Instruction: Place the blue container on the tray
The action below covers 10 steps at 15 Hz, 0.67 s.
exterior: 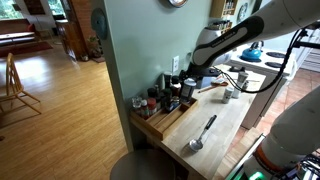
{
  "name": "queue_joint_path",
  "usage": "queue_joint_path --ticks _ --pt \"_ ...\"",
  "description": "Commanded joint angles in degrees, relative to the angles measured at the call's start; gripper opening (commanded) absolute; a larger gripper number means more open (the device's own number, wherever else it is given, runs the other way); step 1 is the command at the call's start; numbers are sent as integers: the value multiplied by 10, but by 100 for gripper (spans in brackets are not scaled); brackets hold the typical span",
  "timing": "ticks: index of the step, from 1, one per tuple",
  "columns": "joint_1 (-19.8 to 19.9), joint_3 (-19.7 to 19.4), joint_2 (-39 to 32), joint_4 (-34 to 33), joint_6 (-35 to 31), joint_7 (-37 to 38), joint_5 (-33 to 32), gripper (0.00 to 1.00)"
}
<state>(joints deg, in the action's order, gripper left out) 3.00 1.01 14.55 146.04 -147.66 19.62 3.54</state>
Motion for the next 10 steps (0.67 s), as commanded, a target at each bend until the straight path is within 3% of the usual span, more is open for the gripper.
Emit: queue_joint_path --ticks 1,10 --pt "7 9 -12 -10 -25 16 -11 66" --pt "24 41 -36 -19 -26 122 -115 66"
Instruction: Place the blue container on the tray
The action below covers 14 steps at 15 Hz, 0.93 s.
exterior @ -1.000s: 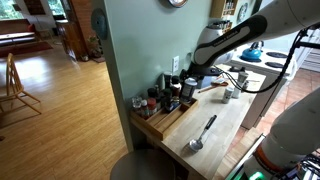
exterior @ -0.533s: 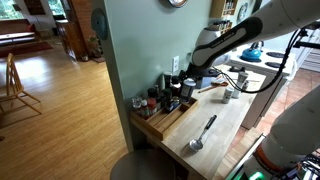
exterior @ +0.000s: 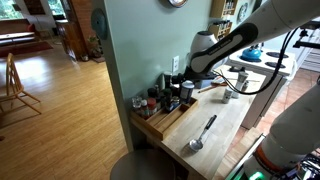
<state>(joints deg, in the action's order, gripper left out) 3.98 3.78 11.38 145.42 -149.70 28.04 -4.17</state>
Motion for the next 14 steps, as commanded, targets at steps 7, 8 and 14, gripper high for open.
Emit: queue_joint_path --ticks 7,8,14 --pt "12 27 -24 -32 -7 107 -105 66" --pt "12 27 -28 -35 -7 113 -114 66" --pt "4 23 -48 -54 -8 136 -154 66"
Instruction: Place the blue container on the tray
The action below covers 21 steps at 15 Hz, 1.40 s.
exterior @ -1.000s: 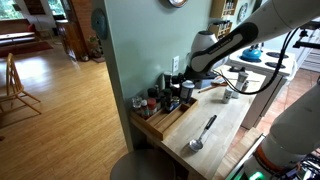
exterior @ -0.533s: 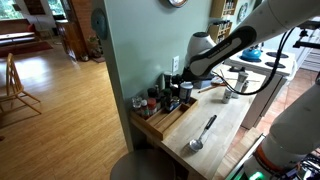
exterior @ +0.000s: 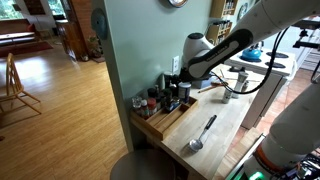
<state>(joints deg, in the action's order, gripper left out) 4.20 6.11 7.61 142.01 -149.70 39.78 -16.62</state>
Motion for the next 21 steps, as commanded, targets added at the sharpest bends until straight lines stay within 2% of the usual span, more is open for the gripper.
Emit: queue_joint_path --ticks 1,6,7,14,17,21 --pt "2 -2 -13 -23 -11 21 -37 66" --pt "-4 -6 -23 -27 -4 22 -40 66" --pt "-6 -7 -23 -26 -6 16 -35 98" --pt "-17 -15 8 -16 50 -42 21 100" --pt "-24 -17 30 -12 111 -85 78 100" --pt "-16 -13 66 -12 185 -74 84 100"
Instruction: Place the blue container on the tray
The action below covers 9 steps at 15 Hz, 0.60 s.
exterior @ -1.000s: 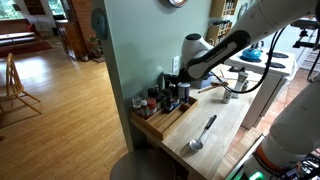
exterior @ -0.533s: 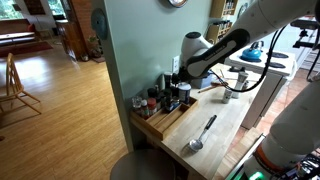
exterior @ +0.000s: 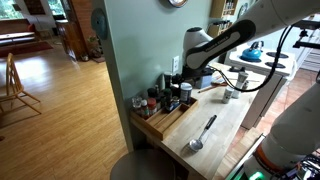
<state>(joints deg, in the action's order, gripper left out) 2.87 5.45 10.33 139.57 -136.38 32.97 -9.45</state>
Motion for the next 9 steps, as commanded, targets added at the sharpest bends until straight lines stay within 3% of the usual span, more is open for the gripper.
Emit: queue_joint_path --ticks 1,5,9 --pt "-3 -8 48 14 69 -12 17 100" --pt "-6 -15 70 13 124 -44 48 100" --pt "-19 -34 52 19 117 -180 94 100"
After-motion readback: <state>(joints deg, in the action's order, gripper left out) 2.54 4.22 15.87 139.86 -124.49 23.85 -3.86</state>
